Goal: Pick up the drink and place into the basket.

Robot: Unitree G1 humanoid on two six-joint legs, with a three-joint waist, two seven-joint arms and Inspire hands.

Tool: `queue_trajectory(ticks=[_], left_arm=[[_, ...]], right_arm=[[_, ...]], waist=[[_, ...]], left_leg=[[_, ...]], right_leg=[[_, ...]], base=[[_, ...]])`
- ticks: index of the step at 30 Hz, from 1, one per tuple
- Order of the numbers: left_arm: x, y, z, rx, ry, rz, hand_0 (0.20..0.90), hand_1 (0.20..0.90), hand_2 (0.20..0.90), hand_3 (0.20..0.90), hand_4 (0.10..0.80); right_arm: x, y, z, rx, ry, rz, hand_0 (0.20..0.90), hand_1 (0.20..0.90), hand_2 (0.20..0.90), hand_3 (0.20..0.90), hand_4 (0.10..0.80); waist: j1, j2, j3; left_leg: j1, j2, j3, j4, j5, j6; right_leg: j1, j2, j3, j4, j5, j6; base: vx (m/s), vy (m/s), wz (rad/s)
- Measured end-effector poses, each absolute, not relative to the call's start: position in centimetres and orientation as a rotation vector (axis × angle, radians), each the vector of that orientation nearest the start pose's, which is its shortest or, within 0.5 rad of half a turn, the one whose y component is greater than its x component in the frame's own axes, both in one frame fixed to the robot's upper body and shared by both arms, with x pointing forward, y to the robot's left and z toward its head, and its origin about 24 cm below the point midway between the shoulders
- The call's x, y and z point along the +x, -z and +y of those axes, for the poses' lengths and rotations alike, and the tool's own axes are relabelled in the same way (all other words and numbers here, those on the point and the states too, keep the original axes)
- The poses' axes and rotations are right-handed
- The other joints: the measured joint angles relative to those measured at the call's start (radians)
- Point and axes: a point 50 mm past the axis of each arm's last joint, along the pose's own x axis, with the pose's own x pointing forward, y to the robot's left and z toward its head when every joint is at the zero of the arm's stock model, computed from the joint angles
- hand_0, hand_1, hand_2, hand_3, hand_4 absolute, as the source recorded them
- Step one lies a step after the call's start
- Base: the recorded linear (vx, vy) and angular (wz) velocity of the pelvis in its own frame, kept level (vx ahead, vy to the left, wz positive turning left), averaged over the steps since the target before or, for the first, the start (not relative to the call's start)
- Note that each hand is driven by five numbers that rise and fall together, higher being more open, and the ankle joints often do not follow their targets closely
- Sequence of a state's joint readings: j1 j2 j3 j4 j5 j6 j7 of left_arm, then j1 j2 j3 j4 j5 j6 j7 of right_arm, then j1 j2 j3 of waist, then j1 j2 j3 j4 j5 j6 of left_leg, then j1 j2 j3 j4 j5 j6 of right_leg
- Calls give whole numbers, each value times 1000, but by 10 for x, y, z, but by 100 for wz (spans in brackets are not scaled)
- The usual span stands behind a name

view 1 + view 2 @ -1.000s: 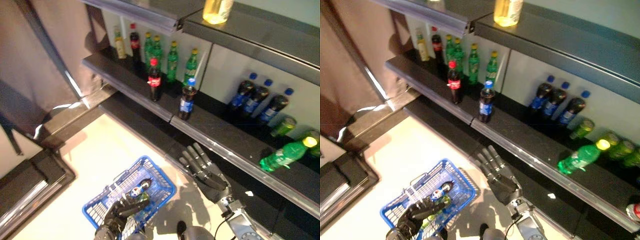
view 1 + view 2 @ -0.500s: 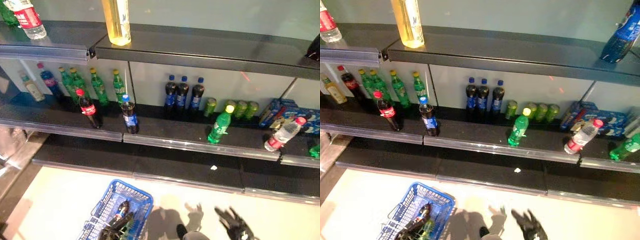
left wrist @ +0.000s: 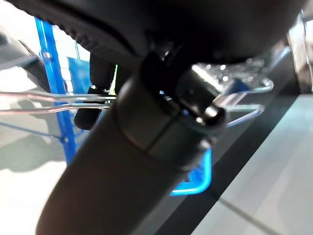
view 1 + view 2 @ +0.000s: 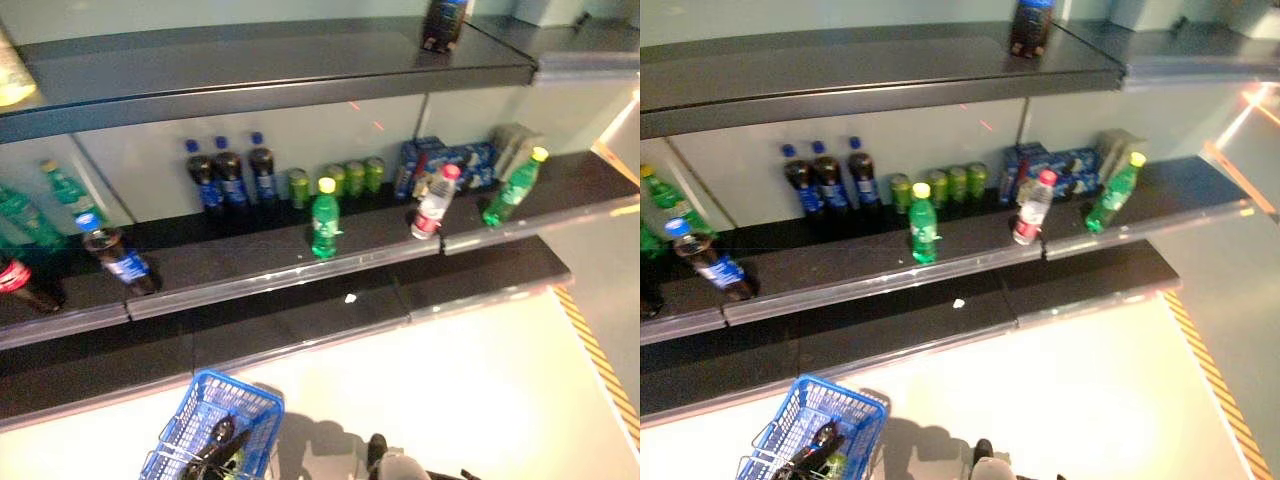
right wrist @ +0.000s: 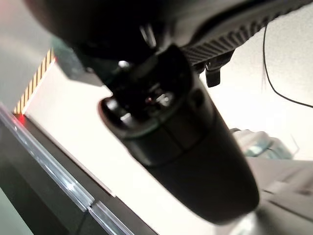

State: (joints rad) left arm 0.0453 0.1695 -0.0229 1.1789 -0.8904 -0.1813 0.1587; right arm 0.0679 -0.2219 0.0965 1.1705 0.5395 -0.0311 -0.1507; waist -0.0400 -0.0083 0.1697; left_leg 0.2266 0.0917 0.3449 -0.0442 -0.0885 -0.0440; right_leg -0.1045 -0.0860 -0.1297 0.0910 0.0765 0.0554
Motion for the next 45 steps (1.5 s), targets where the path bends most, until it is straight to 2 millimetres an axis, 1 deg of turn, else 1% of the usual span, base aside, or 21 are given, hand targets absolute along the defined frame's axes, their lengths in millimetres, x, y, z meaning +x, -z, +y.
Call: queue_trajectory(ticks=[1, 3, 4, 10, 12, 14, 15, 17, 19, 21, 26, 30, 31, 33, 35, 37, 39, 40, 43, 44, 45], left_arm=[[84, 159, 233, -485, -807, 964, 300, 300, 300, 200, 100], [81, 160, 234, -510, -840, 965, 300, 300, 300, 200, 100], [79, 160, 237, -501, -847, 968, 300, 300, 300, 200, 100], [77, 161, 238, -499, -855, 992, 300, 300, 300, 200, 100], [86, 162, 222, -513, -814, 982, 300, 300, 300, 200, 100], [90, 159, 229, -524, -819, 945, 300, 300, 300, 200, 100], [104, 156, 231, -527, -803, 914, 300, 300, 300, 200, 100], [113, 152, 229, -559, -802, 867, 300, 300, 300, 200, 100], [117, 152, 222, -629, -834, 832, 300, 300, 300, 200, 100], [120, 152, 221, -676, -869, 811, 300, 300, 300, 200, 100], [95, 159, 229, -617, -941, 885, 300, 300, 300, 200, 100], [68, 165, 228, -579, -967, 981, 300, 300, 300, 200, 100], [65, 166, 231, -574, -978, 996, 300, 300, 300, 200, 100], [72, 162, 242, -581, -1012, 974, 300, 300, 300, 200, 100], [77, 163, 239, -606, -1027, 990, 300, 300, 300, 200, 100], [57, 166, 240, -606, -1076, 1027, 300, 300, 300, 200, 100], [39, 165, 249, -570, -1095, 1044, 300, 300, 300, 200, 100], [34, 165, 250, -559, -1095, 1052, 300, 300, 300, 200, 100], [46, 165, 245, -541, -1037, 1057, 300, 300, 300, 200, 100], [54, 164, 244, -552, -1027, 1039, 300, 300, 300, 200, 100], [60, 165, 238, -561, -1002, 1039, 300, 300, 300, 200, 100]], right_arm=[[74, 162, -237, 111, 500, 1173, 900, 900, 900, 900, 800], [85, 160, -240, 50, 459, 1164, 900, 900, 900, 900, 800], [81, 160, -240, 37, 450, 1179, 900, 900, 900, 900, 800], [68, 166, -229, -23, 322, 1256, 900, 900, 900, 900, 800], [60, 167, -230, -8, 319, 1284, 900, 900, 900, 900, 800], [61, 169, -219, -27, 239, 1309, 900, 900, 900, 900, 800], [61, 171, -213, -49, 192, 1329, 900, 900, 900, 900, 800], [68, 170, -212, -103, 129, 1325, 900, 900, 900, 900, 800], [82, 166, -220, -147, 106, 1288, 900, 900, 900, 900, 800], [87, 164, -226, -171, 115, 1281, 900, 900, 900, 900, 800], [85, 163, -232, -220, 111, 1304, 900, 900, 900, 900, 800], [69, 166, -228, -227, 104, 1341, 900, 900, 900, 900, 800], [67, 167, -225, -213, 110, 1349, 900, 900, 900, 900, 800], [65, 171, -206, -169, 76, 1358, 900, 900, 900, 900, 800], [70, 170, -202, -172, 53, 1341, 900, 900, 900, 900, 800], [83, 166, -205, -173, 51, 1284, 900, 900, 900, 900, 800], [83, 167, -203, -161, 61, 1292, 900, 900, 900, 900, 800], [88, 166, -201, -154, 61, 1275, 900, 900, 900, 900, 800], [124, 157, -198, -133, 65, 1159, 900, 900, 900, 900, 800], [131, 154, -197, -122, 71, 1132, 900, 900, 900, 900, 800], [136, 152, -199, -101, 92, 1112, 900, 900, 900, 900, 800]], waist=[[8, 4, -1], [44, 37, -1], [46, 24, -9], [29, -33, -42], [9, -35, -48], [32, -70, -43], [47, -93, -34], [100, -111, -33], [118, -72, -13], [122, -42, 3], [159, 0, 18], [173, 32, -15], [179, 31, -22], [158, -66, -38], [153, -95, -29], [140, -53, -2], [158, -68, -10], [156, -63, -10], [115, -16, 17], [100, -11, 25], [111, 22, 42]], left_leg=[[5, 11, 10, 2, -7, -24], [28, 75, 100, 7, -24, -68], [38, 79, 114, 10, -28, -70], [-3, 117, 40, 238, -54, -75], [-61, 108, -11, 295, -6, -120], [-132, 109, -65, 516, 8, -115], [-197, 81, -187, 644, 46, -70], [-267, -64, -361, 673, -17, -55], [-344, -141, -401, 631, -22, -54], [-411, -168, -390, 498, -14, -58], [-478, -157, -378, 209, 96, -175], [-463, -141, -392, 322, 74, -101], [-450, -138, -408, 317, 105, 22], [-443, -212, -407, 286, 98, 36], [-393, -244, -359, 216, 55, -1], [-355, -211, -329, 241, 61, 56], [-311, -256, -385, 193, 109, 100], [-298, -264, -417, 171, 113, 106], [-288, -237, -460, 53, 103, 120], [-305, -239, -432, 98, 93, 149], [-320, -259, -449, 130, 136, 103]], right_leg=[[-9, 15, -24, -27, 3, 3], [-6, -8, -221, -1, -35, -41], [-6, -25, -235, 74, -53, -33], [52, 29, -113, 4, -64, -80], [25, 30, -115, 30, -81, -77], [13, 72, -102, 108, -164, -163], [41, 96, -27, 71, -138, -181], [61, 100, 79, 22, -102, -191], [103, 106, 57, -38, -75, -198], [146, 116, -14, -102, -46, -190], [212, 149, -89, -153, -65, -189], [244, 191, -65, -76, -166, -134], [226, 228, -2, 39, -229, -92], [147, 236, 66, 412, -368, -8], [136, 212, 84, 485, -346, -17], [123, 210, 82, 613, -320, 41], [143, 186, 72, 589, -361, 21], [147, 179, 59, 519, -397, -31], [67, 133, 60, 258, -388, -84], [56, 67, 72, 212, -363, -53], [24, -15, 133, 234, -333, 17]], base=[[73, -219, -117], [112, -233, -139], [8, -302, -114], [113, -453, -70], [257, -625, -36], [218, -296, -91], [192, -128, -85], [252, -113, -144], [341, -94, -131], [443, -89, -100], [450, -97, -91], [465, -56, -81], [327, -47, -49], [484, -83, 24], [317, -68, 56], [310, -115, 64], [331, -190, 70], [301, -328, 89], [228, -302, 108], [399, -587, 137], [423, -638, 98]])
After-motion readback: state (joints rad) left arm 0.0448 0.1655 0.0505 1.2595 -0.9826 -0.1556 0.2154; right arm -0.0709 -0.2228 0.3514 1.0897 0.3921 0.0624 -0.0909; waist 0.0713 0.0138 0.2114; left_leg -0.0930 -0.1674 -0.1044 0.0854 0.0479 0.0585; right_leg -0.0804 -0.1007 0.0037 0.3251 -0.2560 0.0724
